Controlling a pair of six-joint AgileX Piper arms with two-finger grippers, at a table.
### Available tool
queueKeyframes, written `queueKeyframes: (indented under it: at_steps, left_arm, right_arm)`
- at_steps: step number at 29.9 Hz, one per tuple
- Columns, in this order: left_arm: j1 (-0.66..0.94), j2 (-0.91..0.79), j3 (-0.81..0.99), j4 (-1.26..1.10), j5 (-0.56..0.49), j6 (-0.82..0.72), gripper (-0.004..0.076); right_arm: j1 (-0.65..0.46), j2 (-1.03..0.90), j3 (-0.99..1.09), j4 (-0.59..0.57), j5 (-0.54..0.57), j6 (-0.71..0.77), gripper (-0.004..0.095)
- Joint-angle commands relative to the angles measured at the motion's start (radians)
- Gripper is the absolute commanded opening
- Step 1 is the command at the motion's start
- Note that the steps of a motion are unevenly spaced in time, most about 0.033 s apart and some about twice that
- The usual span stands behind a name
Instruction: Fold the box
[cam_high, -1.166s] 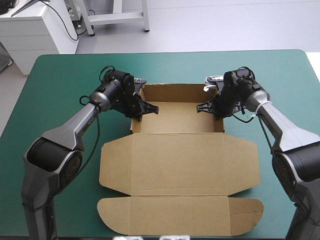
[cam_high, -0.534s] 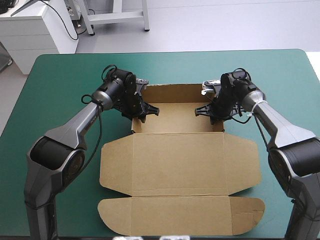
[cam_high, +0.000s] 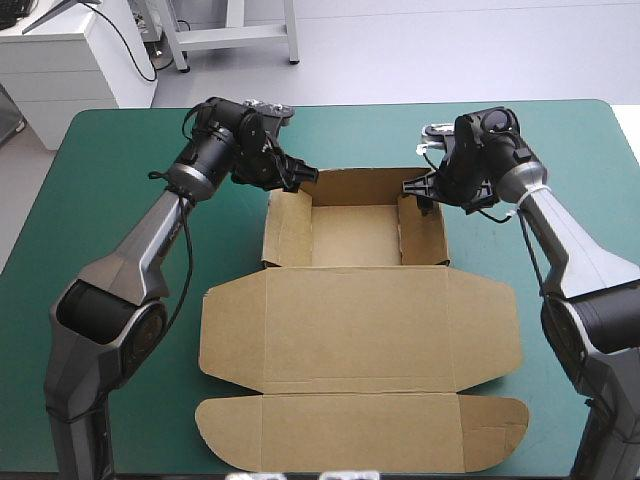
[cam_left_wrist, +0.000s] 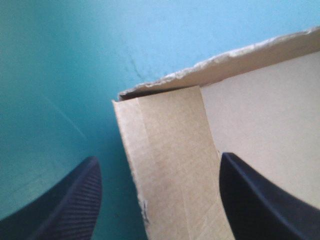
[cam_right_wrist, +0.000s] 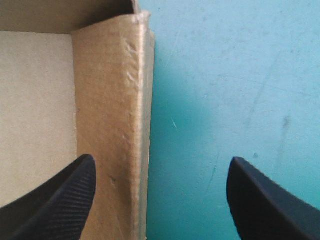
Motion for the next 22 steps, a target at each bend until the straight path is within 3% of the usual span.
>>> queueKeyframes:
  at_steps: [1, 2, 4, 13, 22]
  left_arm:
    - [-0.004, -0.126, -0.039, 0.014, 0.052, 0.031, 0.0337]
    - [-0.004, -0.141, -0.039, 0.012, 0.052, 0.044, 0.0256]
    - [-0.004, -0.185, -0.039, 0.006, 0.052, 0.059, 0.0016]
    - [-0.006, -0.421, 0.011, -0.002, 0.052, 0.062, -0.0008]
    - [-0.006, -0.775, 0.456, -0.007, 0.048, 0.074, -0.0008]
  right_arm:
    - [-0.007, -0.104, -0.039, -0.017, 0.017, 0.005, 0.0678]
    - [-0.007, -0.116, -0.039, -0.014, 0.017, 0.005, 0.0679]
    - [-0.007, -0.147, -0.037, 0.001, 0.017, 0.005, 0.0679]
    - [-0.007, -0.258, 0.093, 0.017, 0.017, 0.001, 0.0679]
    - [-0.007, -0.208, 0.119, 0.023, -0.073, -0.016, 0.0678]
